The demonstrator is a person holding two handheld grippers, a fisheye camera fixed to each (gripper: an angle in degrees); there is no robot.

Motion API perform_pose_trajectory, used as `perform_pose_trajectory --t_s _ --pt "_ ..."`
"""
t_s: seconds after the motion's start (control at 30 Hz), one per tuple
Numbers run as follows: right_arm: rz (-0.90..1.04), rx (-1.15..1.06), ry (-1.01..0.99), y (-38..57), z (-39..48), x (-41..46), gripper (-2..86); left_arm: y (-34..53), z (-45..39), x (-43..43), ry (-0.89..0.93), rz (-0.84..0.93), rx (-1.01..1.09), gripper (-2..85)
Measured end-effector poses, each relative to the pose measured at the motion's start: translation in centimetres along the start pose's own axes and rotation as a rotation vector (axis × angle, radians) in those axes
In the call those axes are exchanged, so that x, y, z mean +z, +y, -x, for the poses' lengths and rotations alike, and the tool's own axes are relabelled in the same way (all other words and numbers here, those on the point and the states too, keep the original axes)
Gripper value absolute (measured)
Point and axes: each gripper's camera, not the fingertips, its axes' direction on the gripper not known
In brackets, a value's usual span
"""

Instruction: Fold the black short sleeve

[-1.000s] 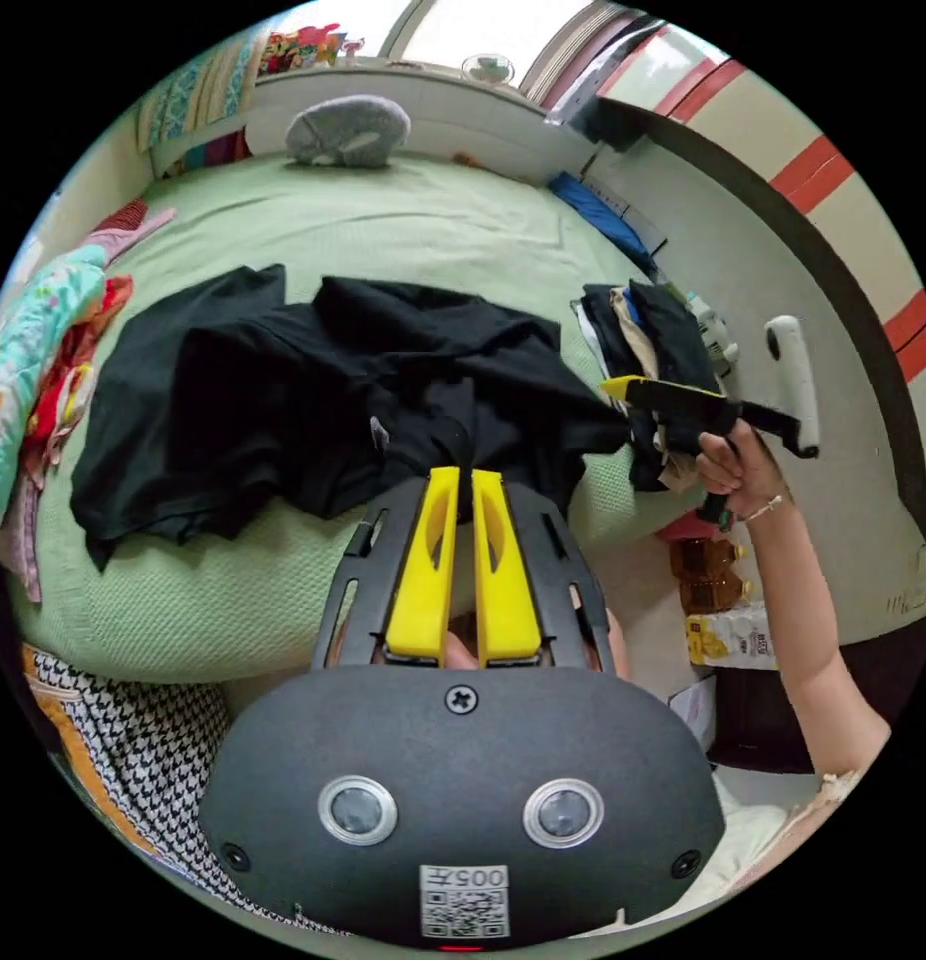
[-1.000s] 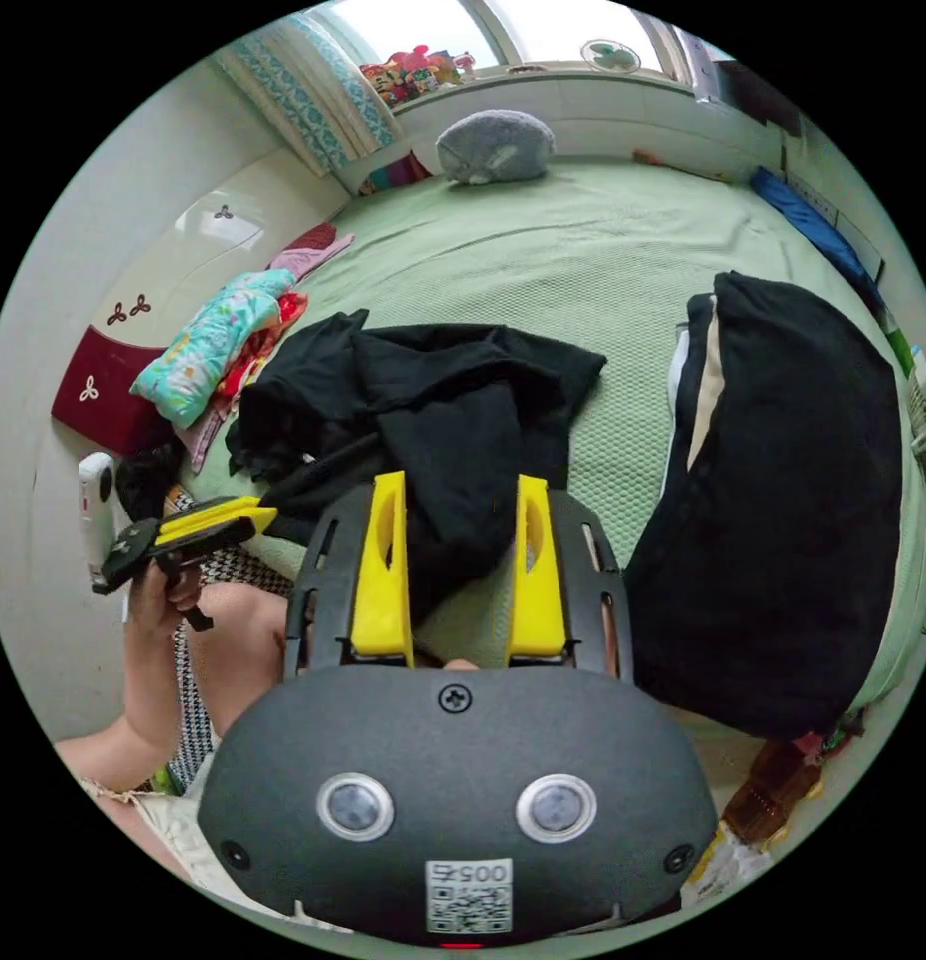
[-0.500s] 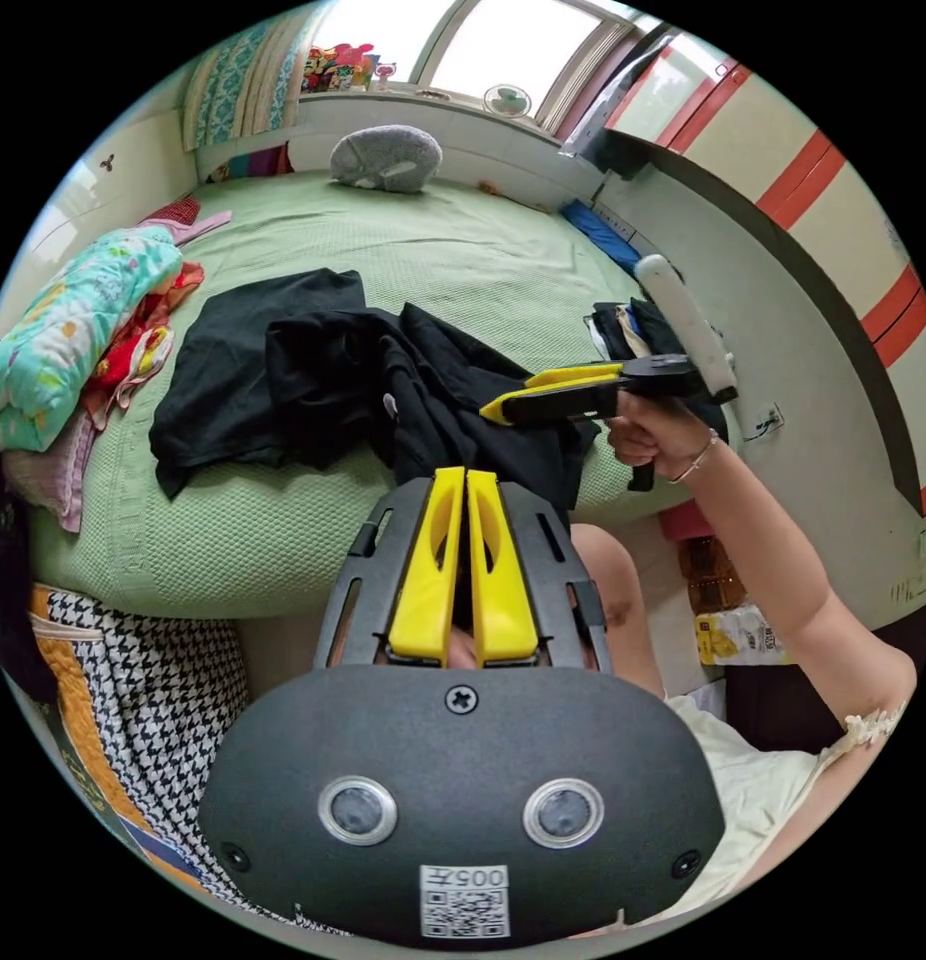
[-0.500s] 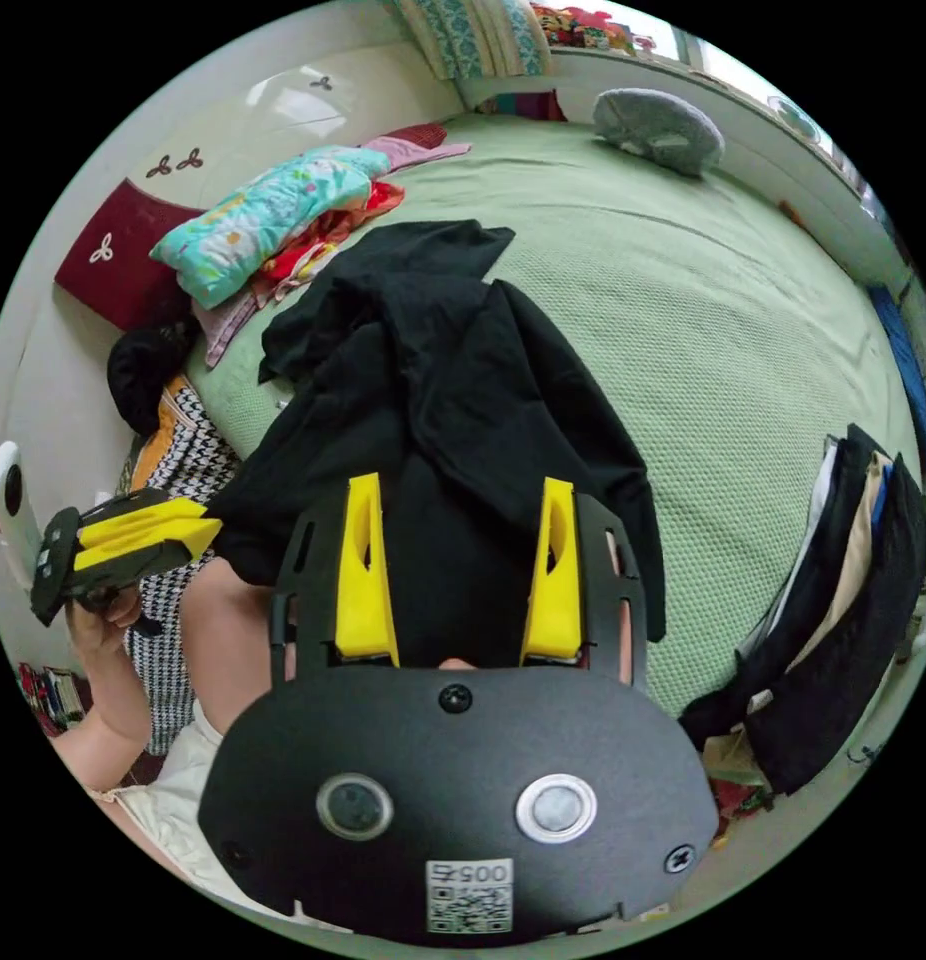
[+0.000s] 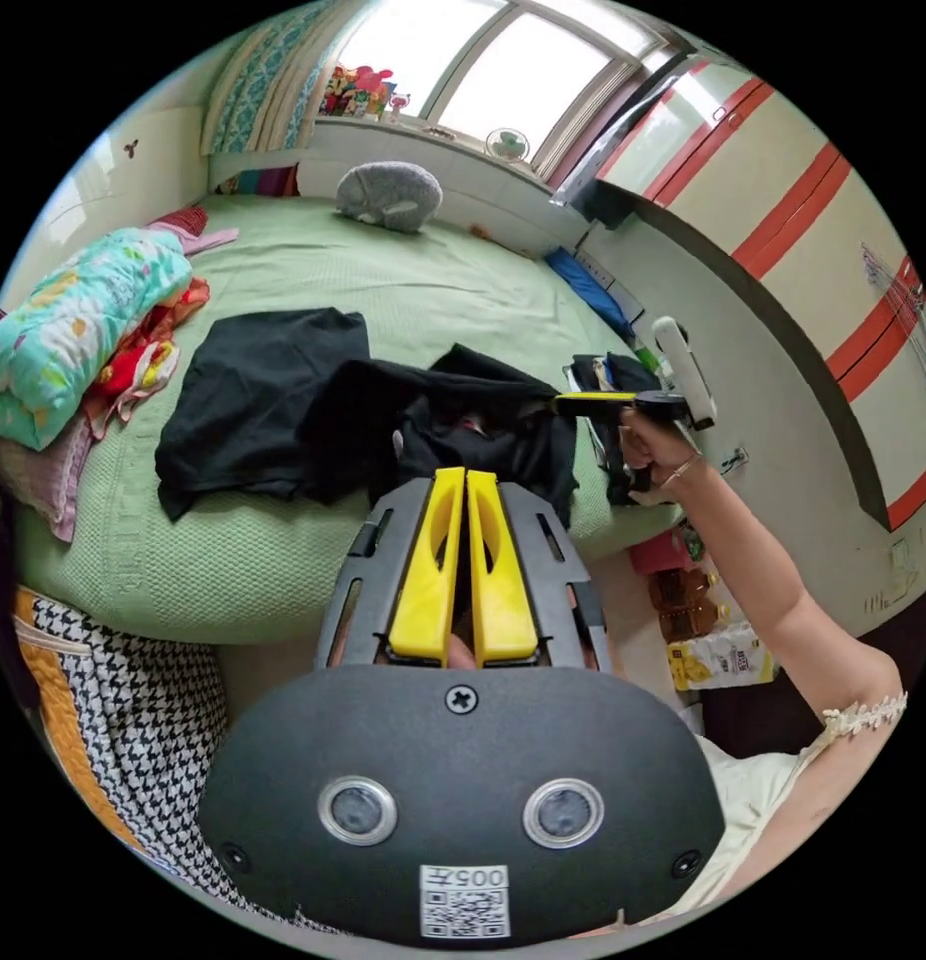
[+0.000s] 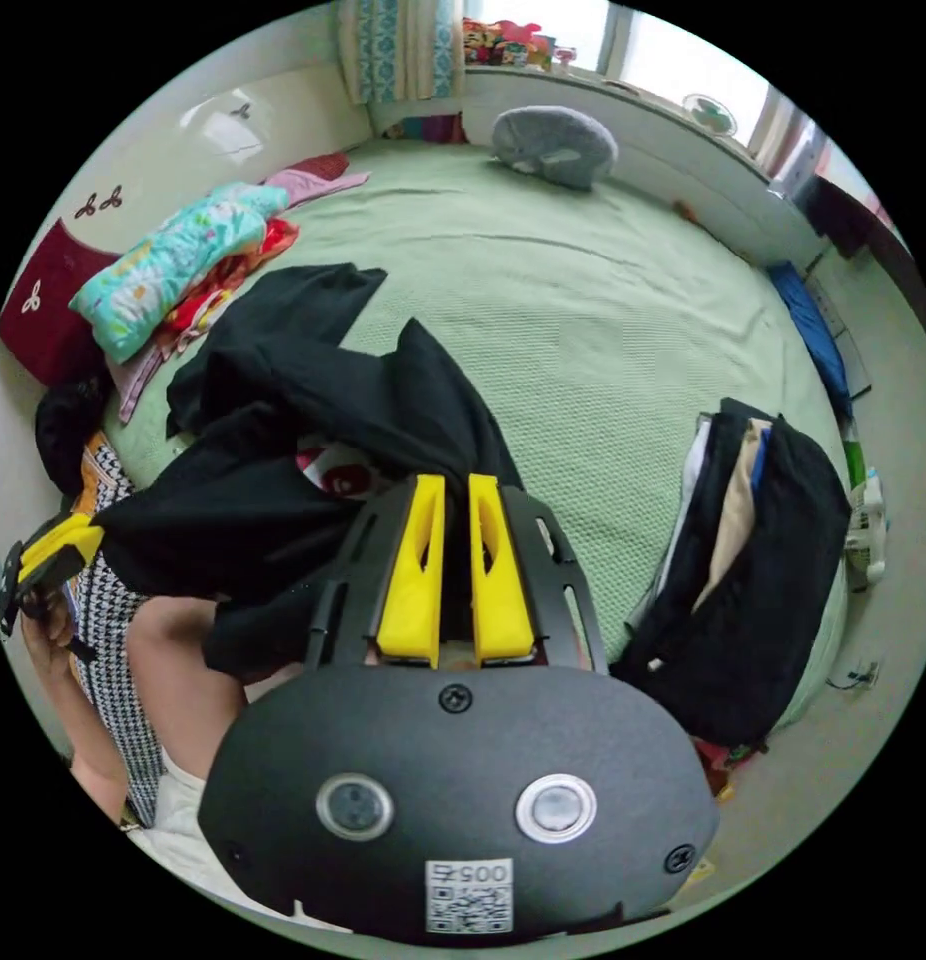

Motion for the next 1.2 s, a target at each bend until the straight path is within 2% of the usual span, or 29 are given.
perform_pose_trajectory --t_s 0.3,0.5,0.67,0.8,0.9,1.1,1.2 --pt "-0.118 0.150 0.157 3.4 -7.8 -10.1 0.2 -6.9 0.5 -7.9 -0.127 -0.150 0.024 -0.1" --pt "-0.128 0.249 0.026 5.0 -10.2 -10.8 0.4 -10.4 1.2 -9.4 -0.080 -0.167 0.010 -0.1" --pt "0.192 0.056 -0.093 5.4 -7.8 -3.3 5.1 -8.2 1.6 -4.4 -0.134 0.016 0.081 -0.1" --pt "0.085 0.054 -0.198 3.9 -6.9 -2.7 9.7 -6.0 3.9 -0.9 -0.122 0.118 0.038 -0.1" --pt "0.061 -0.055 -0.243 0.5 -3.9 -2.5 14.0 -5.1 5.8 0.6 -0.085 0.159 -0.012 0.0" --pt "0.057 -0.329 -0.155 -7.5 7.4 0.8 16.9 -4.4 7.4 1.2 -0.053 0.168 -0.021 0.0" --pt "0.057 -0.455 -0.191 -10.7 13.5 3.3 17.1 -4.4 7.5 1.7 -0.064 0.185 -0.006 -0.1"
